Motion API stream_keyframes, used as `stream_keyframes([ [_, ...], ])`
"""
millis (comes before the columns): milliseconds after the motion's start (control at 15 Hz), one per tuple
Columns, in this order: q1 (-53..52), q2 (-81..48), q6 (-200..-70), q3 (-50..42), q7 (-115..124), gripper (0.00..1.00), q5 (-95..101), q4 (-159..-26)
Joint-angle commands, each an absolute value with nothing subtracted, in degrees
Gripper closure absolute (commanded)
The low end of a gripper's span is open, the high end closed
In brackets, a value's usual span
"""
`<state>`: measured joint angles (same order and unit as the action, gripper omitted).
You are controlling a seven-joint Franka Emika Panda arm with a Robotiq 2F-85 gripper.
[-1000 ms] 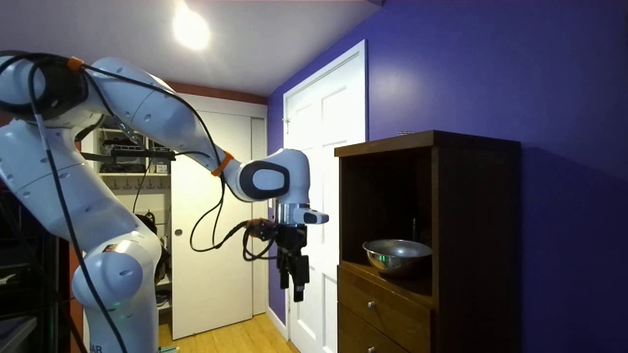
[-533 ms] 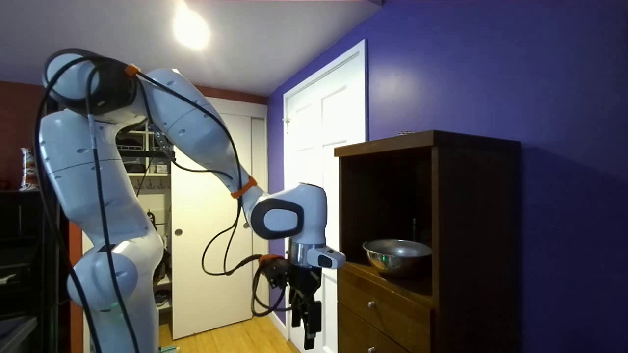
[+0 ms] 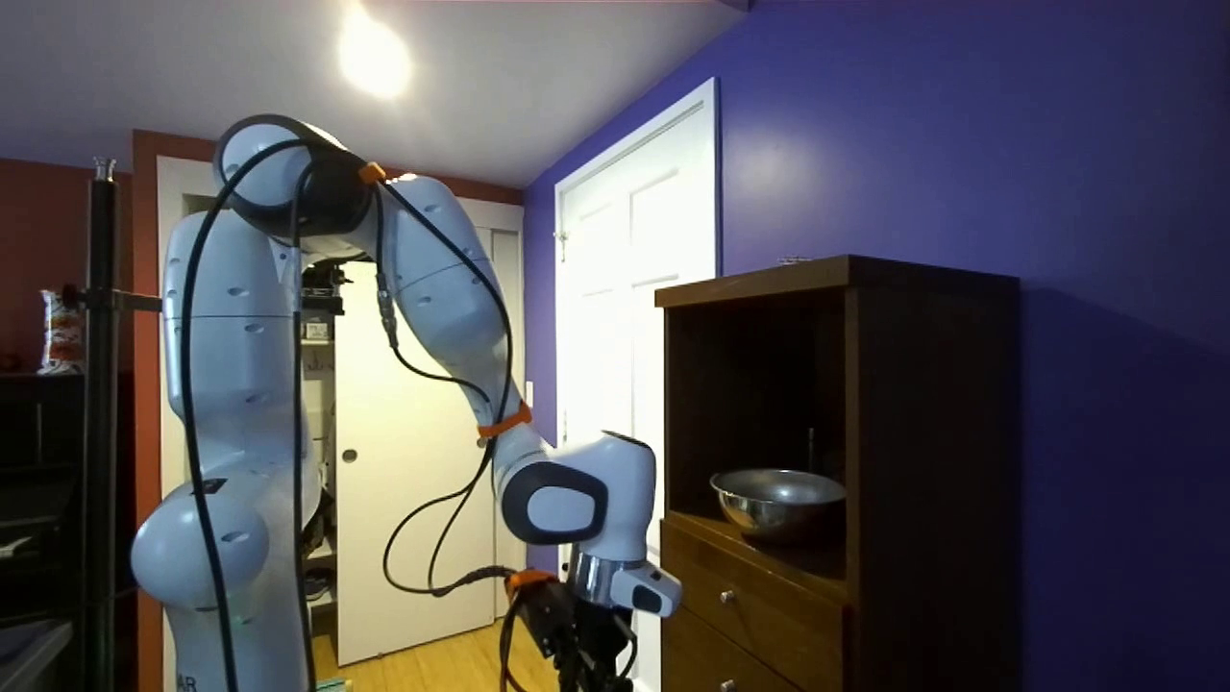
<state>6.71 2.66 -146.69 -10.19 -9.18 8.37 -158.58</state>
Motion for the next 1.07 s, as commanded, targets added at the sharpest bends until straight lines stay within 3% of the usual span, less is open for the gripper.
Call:
stream_keyframes([
  [0, 7.35, 2.42, -146.65, -9.52, -9.31, 0.0, 8.29, -158.44],
  [400, 7.58, 1.27, -147.32, -9.67, -8.7, 0.0, 9.01, -157.86],
  [1000, 9.8, -17.51, -154.99, -7.65, -16.08, 0.0, -0.84, -153.75],
])
